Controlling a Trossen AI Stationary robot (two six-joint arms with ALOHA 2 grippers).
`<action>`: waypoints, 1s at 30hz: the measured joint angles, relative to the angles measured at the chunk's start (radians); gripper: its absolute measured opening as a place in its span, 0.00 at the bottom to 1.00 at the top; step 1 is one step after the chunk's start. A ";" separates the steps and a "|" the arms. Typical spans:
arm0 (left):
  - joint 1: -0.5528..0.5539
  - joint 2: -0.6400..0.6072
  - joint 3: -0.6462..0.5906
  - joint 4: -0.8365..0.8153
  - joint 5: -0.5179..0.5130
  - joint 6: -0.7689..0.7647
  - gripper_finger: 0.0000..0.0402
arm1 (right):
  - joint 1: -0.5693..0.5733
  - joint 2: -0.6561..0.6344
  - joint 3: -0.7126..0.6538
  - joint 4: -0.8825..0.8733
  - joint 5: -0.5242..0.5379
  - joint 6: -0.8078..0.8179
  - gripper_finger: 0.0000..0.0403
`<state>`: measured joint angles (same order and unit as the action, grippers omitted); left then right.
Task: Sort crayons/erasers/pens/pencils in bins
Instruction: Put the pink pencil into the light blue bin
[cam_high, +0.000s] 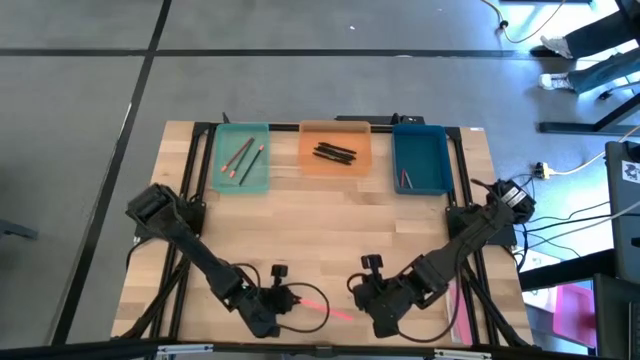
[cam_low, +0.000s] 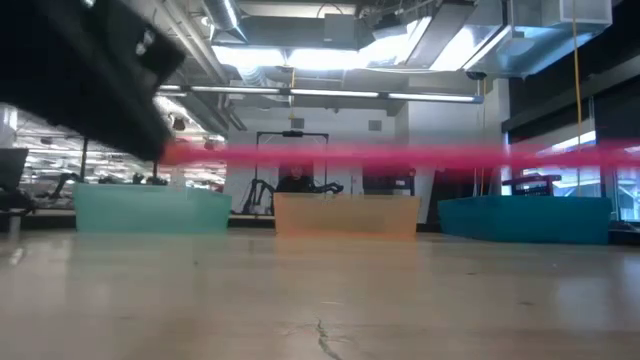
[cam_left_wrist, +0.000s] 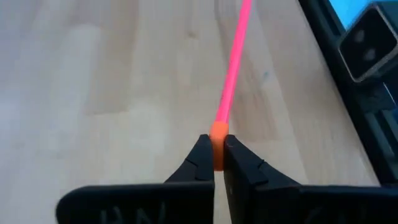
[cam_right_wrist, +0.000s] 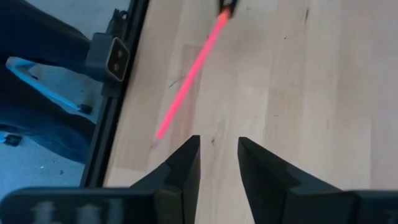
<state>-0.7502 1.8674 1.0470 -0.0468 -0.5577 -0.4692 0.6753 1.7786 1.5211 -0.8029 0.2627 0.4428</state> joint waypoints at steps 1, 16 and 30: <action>0.000 -0.020 0.001 -0.027 -0.013 -0.001 0.00 | 0.007 0.000 0.000 0.000 0.005 0.001 0.28; 0.072 -0.387 0.002 -0.574 -0.281 -0.246 0.00 | 0.056 0.000 0.000 -0.003 0.126 -0.002 0.28; 0.385 -0.582 0.003 -1.201 -0.357 -0.728 0.00 | 0.055 0.000 0.000 -0.002 0.356 -0.033 0.28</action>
<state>-0.3649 1.2850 1.0504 -1.2473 -0.9149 -1.1976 0.7307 1.7786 1.5211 -0.8052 0.6182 0.4094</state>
